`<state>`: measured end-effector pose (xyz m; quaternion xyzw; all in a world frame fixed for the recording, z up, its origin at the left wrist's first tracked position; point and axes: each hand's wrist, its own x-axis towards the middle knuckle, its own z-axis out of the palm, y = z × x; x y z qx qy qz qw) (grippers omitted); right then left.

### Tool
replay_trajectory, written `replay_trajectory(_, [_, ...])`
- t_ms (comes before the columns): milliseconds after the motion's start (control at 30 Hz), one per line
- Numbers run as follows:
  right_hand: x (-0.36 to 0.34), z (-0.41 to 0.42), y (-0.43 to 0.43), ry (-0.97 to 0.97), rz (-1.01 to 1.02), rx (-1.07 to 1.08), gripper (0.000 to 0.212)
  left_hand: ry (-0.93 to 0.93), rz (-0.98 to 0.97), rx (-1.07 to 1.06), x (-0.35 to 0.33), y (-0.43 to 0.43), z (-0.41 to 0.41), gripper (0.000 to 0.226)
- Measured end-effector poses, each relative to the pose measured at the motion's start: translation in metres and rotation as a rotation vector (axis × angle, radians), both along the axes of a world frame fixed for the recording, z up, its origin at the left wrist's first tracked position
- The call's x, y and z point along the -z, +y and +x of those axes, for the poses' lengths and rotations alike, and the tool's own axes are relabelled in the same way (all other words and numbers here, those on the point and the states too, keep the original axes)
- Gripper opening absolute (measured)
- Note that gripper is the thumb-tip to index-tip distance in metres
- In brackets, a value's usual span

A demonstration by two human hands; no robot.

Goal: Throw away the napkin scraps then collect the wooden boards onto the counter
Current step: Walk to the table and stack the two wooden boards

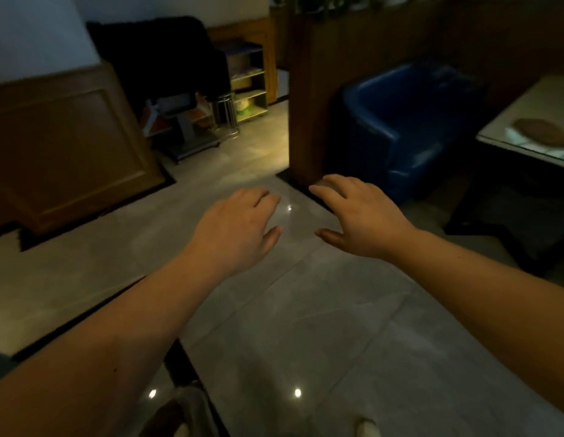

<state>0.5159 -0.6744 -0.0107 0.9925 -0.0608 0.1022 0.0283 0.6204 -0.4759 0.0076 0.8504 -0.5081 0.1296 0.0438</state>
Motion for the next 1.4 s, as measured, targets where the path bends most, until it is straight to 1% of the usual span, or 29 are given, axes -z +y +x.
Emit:
replay_trajectory(167, [-0.007, -0.070, -0.084, -0.016, 0.013, 0.197, 0.078, -0.020, 0.032, 0.160, -0.008, -0.105, -0.037, 0.056])
replay_trajectory(467, [0.003, -0.207, -0.259, 0.019, 0.050, 0.503, 0.078, -0.018, 0.014, 0.383, -0.003, -0.315, -0.121, 0.055])
replay_trajectory(733, [0.012, -0.278, -0.371, 0.052, 0.088, 0.675, 0.077, 0.019, 0.003, 0.526, 0.010, -0.462, -0.159, 0.054])
replay_trajectory(833, [0.016, -0.281, -0.410, 0.064, 0.096, 0.716, 0.077, 0.031, 0.029, 0.572, 0.018, -0.509, -0.159, 0.054])
replay_trajectory(1000, [0.035, -0.262, -0.474, 0.075, 0.101, 0.768, 0.078, 0.045, 0.062, 0.644, 0.036, -0.586, -0.139, 0.054])
replay_trajectory(1167, [0.052, -0.228, -0.550, 0.096, 0.096, 0.846, 0.078, 0.056, 0.059, 0.718, 0.050, -0.685, -0.102, 0.053])
replay_trajectory(1400, [0.051, -0.185, -0.644, 0.116, 0.136, 0.962, 0.078, 0.031, 0.107, 0.791, 0.045, -0.813, -0.045, 0.055])
